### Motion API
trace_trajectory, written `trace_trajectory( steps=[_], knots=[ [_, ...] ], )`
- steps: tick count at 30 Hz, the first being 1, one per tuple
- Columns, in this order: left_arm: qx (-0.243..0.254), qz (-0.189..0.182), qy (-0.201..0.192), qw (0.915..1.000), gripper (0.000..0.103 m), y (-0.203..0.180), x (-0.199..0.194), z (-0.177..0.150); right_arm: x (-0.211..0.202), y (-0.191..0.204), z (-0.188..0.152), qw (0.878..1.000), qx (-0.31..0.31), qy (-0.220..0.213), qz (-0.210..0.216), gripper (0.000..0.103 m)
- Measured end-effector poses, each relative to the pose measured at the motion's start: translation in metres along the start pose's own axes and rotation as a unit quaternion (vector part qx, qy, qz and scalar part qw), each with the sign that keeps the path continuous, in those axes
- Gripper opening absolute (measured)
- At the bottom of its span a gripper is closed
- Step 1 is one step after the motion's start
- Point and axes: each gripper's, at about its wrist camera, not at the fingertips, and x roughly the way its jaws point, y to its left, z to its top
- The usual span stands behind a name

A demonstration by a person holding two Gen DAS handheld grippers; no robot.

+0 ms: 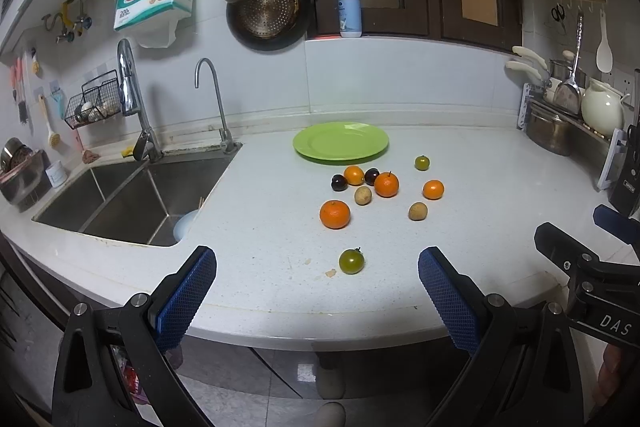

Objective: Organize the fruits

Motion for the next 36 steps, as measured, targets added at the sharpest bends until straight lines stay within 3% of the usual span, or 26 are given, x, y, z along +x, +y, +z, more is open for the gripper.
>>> trace_trajectory(
  steps=[36],
  knots=[
    [0.0, -0.001, -0.002, 1.0, 0.103, -0.0011, 0.0002, -0.0017, 0.0008, -0.0025, 0.0003, 1.0, -0.001, -0.003, 0.003, 0.102]
  ],
)
